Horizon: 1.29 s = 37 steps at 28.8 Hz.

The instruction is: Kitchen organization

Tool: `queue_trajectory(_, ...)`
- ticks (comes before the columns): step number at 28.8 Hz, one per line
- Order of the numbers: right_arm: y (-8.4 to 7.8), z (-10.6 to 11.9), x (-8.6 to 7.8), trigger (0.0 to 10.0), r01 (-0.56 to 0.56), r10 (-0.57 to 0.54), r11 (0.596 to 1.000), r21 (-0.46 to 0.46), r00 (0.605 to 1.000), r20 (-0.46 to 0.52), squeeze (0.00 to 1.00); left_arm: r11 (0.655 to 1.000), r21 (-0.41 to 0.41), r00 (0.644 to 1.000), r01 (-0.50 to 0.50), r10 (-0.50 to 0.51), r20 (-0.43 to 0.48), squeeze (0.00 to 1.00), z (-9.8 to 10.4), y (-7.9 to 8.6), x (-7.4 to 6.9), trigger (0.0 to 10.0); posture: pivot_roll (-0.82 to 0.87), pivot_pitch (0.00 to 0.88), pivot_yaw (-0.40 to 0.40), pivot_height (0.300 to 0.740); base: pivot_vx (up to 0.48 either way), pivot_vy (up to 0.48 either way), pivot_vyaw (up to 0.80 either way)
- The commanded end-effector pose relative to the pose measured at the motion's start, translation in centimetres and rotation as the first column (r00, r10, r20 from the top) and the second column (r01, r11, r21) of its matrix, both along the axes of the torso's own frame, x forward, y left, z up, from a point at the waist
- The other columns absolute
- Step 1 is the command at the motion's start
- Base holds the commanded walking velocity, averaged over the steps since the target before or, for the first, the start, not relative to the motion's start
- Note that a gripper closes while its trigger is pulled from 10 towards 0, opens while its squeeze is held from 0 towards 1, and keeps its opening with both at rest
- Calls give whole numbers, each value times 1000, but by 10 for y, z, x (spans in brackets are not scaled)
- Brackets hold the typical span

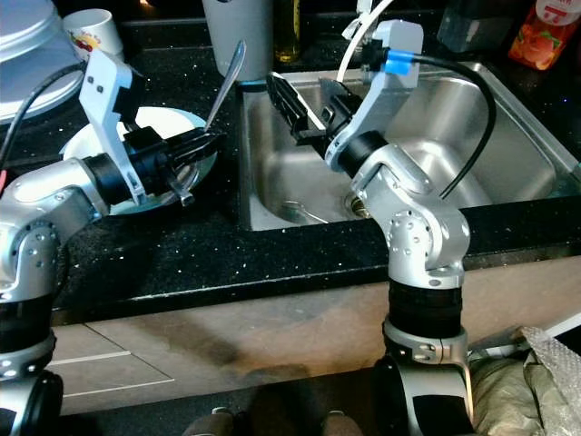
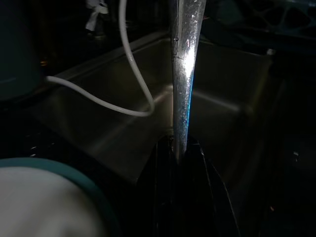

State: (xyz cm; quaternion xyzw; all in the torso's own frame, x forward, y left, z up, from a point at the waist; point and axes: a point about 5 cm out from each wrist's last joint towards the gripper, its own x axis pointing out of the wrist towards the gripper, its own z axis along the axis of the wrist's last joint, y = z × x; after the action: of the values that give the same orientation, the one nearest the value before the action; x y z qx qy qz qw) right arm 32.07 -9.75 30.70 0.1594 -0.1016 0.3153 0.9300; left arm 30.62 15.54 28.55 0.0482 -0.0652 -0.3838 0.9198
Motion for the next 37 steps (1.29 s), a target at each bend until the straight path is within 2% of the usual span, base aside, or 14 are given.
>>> queue_trajectory(1,9,4,-6,10000,-51,51,999,-5,999,-4,0,999,39,999,28,-29,31,0,1,-5,-4,0,33,143,9,740,0,0,0)
queue_trajectory(8,15,4,-8,10000,-82,83,996,30,996,-27,0,997,51,998,56,-58,34,0,0,-12,-5,0,35,142,9,740,0,0,0)
queue_trajectory(10,18,6,-9,10000,-112,116,991,77,993,-39,0,997,52,997,62,-64,33,0,-2,-16,-5,0,35,139,10,740,0,0,0)
queue_trajectory(14,20,8,-11,10000,-142,148,984,104,988,-49,0,996,53,996,72,-75,39,0,-3,-22,-4,0,33,134,13,740,0,0,0)
queue_trajectory(21,21,7,-17,10000,-184,191,978,101,980,-60,0,998,31,998,-46,45,47,0,-1,-14,7,0,30,130,15,740,0,0,0)
queue_trajectory(25,21,8,-18,10000,-188,196,975,119,979,-60,0,997,21,997,-73,72,39,0,-1,-12,9,0,29,125,16,740,0,0,0)
queue_trajectory(37,24,11,-21,10000,-218,229,964,150,972,-61,0,998,35,999,-43,43,26,0,-6,-19,8,0,31,115,17,740,0,0,0)
